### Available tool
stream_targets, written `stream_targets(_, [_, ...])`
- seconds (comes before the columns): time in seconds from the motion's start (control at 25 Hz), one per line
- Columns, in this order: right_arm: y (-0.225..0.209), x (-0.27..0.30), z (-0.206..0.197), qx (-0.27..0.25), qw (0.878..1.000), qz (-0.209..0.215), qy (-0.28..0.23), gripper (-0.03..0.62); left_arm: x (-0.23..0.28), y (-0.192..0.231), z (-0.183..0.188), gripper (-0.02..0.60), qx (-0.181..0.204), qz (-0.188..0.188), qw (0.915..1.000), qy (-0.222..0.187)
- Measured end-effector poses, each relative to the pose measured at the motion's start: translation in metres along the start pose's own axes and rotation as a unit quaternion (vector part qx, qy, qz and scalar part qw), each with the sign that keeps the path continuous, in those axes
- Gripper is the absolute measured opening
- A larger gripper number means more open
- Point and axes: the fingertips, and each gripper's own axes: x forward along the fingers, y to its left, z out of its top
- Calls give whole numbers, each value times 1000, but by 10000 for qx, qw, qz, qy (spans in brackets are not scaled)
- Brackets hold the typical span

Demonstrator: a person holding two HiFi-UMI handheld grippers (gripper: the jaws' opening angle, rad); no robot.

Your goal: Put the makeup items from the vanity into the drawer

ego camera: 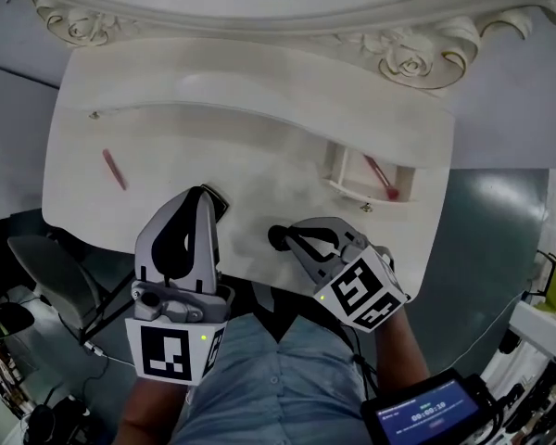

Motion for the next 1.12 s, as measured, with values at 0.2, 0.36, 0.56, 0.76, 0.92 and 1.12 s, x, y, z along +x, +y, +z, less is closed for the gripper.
stream_targets(0.2, [-24,-44,34,-143,9972,-629,-389,14,7,-16,35,-1,134,-238,9989,-377])
stream_targets(0.36, [-57,-87,50,38,9899,-1197,-760,14,20,-31,60,0,221,-421,9972,-577])
stream_targets(0.56, [-84,-122,48,154,9789,-1848,-856,14,29,-46,81,0,311,-642,9944,-777])
stream_targets(0.76, [-111,-136,29,452,9679,-2343,-792,14,41,-58,79,-2,356,-845,9934,-693])
stream_targets(0.92, [-121,-132,15,609,9657,-2433,-676,14,48,-62,70,0,354,-910,9938,-534])
stream_targets(1.12, [-130,-118,-3,739,9689,-2300,-539,15,60,-66,60,0,371,-882,9946,-395])
